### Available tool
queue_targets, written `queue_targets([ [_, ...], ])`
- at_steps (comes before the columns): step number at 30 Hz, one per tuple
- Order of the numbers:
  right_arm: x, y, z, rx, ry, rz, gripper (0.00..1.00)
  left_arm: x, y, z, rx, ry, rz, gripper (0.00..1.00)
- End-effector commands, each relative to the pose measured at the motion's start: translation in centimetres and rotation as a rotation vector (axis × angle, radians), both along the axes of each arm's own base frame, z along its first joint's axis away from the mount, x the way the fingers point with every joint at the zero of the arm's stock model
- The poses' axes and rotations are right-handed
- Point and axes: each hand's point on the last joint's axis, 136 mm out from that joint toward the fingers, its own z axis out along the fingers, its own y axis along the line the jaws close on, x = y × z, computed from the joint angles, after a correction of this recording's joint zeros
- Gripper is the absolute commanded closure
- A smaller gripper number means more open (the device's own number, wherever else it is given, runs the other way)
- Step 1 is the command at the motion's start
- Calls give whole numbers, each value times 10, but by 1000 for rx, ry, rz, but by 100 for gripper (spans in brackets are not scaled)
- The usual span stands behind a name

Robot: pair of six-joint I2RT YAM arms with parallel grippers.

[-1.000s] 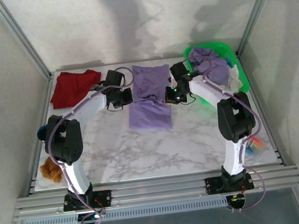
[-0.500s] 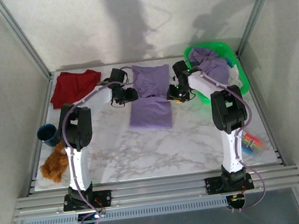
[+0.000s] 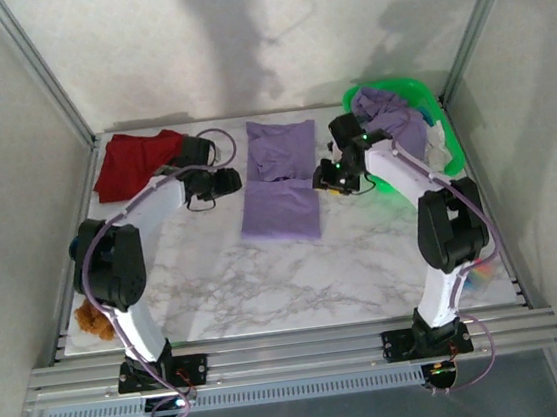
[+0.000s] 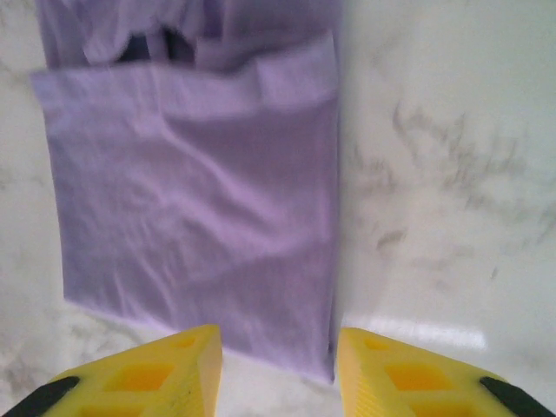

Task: Fold and stack the t-shirts

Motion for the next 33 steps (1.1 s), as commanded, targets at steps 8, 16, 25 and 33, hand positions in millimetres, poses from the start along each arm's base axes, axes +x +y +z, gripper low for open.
queue_targets([
  [8,-73,11,-39,-16,112,-9,56,-82,-18,-37,-34,124,-94,47],
  [16,-86,20,-58,-13,123,11,55,-97,-26,-57,-47,152,-100,51],
  [25,-79,16,-72,-57,94,19,54,-88,-37,-60,-100,139,-107,62],
  [33,-72,23,-86,-45,104,36,57,-89,-41,-69,-110,156,-107,68],
])
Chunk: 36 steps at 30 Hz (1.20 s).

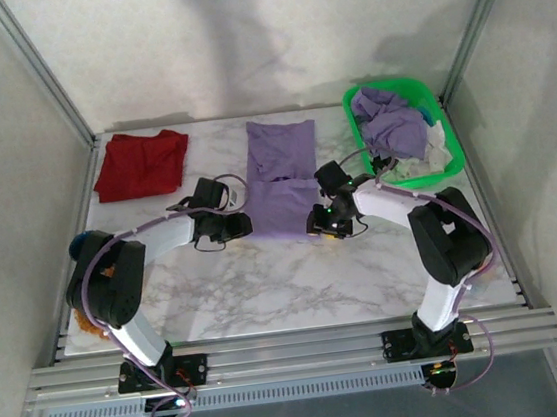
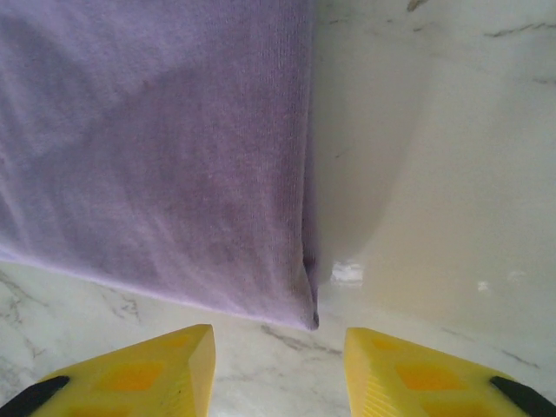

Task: Fold and stack the t-shirts

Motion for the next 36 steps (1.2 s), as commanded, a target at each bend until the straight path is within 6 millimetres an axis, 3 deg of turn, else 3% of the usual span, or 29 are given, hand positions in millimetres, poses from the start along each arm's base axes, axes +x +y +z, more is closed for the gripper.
queue_targets([
  [1,2,2,-10,-2,2,19,57,-2,-9,-5,-17,12,-12,70],
  [6,1,5,-19,-2,20,27,59,-6,-9,-13,32,19,-22,71],
  [8,1,5,-23,-7,26,33,63,-8,-9,-18,42,29,-23,76],
  [12,3,3,-23,-20,17,37,80,-15,-4,-29,97,41,-16,97],
  [15,1,-2,-17,-37,5,41,96,-21,-4,-25,83,31,-1,100],
  [17,-6,-5,-15,-40,10,41,100,-28,-3,-21,74,35,3,100],
  [22,-37,-14,-10,-22,42,35,100,-58,-7,-21,68,63,-3,100],
  [30,-111,-32,-3,-37,100,39,100,-129,-12,-24,49,111,40,100],
  [36,-144,-38,7,14,112,-13,100,-162,-12,-13,-16,109,90,100],
])
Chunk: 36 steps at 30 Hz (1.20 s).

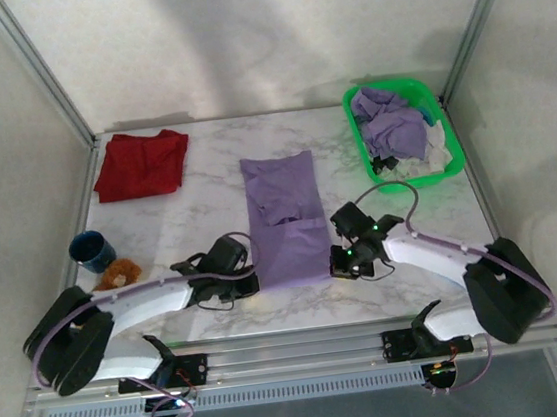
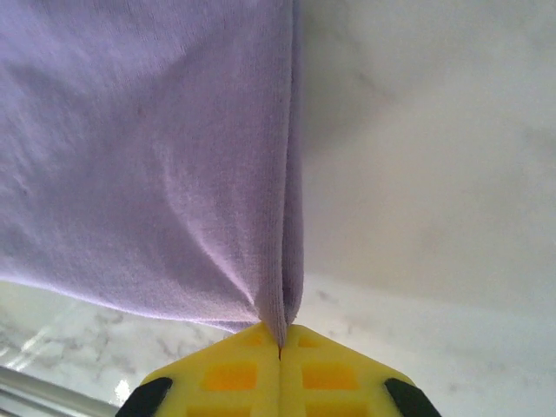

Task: Fold and stack the t-shirts

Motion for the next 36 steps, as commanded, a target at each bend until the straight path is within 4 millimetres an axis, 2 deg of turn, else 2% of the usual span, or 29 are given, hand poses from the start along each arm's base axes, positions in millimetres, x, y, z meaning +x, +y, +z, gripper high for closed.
queue_targets([
  [1,-22,-5,5,14,59,-60,100,-7,10,5,-5,11,112,100],
  [5,-40,6,21,91,93,-78,100,-15,13,20,8,-15,154,100],
  [8,-55,8,18,74,113,-65,100,-27,8,23,-15,-23,172,100],
  [10,-57,3,16,43,103,-62,100,-35,5,23,-19,-21,170,100],
  [13,-51,2,27,42,63,-63,100,-36,6,33,2,-31,156,100],
  [18,-33,-2,60,-9,-32,-50,100,-7,1,75,21,-86,131,100],
  [26,3,-1,97,-40,-130,-34,100,39,0,113,38,-135,126,100],
  [28,19,-5,105,-37,-146,-63,100,48,0,120,47,-146,125,100],
  [32,42,-5,118,-19,-174,-73,100,73,0,134,59,-171,118,100],
  [36,66,-2,118,4,-175,-62,100,104,1,143,72,-198,104,100],
])
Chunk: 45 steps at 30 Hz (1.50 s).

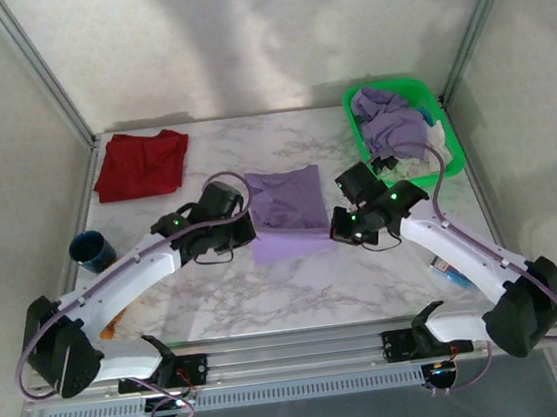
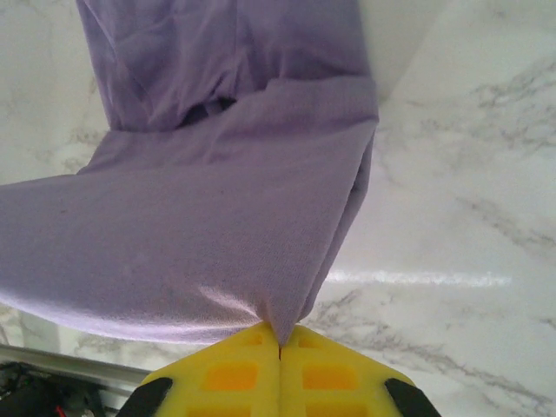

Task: Fold and stack the t-shirts

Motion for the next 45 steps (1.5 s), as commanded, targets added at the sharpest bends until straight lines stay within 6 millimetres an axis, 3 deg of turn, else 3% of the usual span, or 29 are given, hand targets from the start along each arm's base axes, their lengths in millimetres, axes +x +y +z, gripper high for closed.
queue_targets([
  [1,19,2,2,2,-9,49,100,23,6,5,50,-21,-48,100],
  [5,47,7,6,12,-14,72,100,46,9,1,61,-7,-73,100],
  [12,79,11,13,10,-19,89,100,76,15,8,49,-27,-67,100],
  [16,97,15,11,24,-7,94,100,90,20,2,38,-13,-61,100],
  [28,154,13,-31,4,68,101,100,128,21,-36,-67,64,-91,100],
  [40,209,15,-53,30,21,42,100,185,14,-78,-100,137,-96,100],
  [45,236,16,-76,64,33,1,100,205,19,-103,-122,155,-76,100],
])
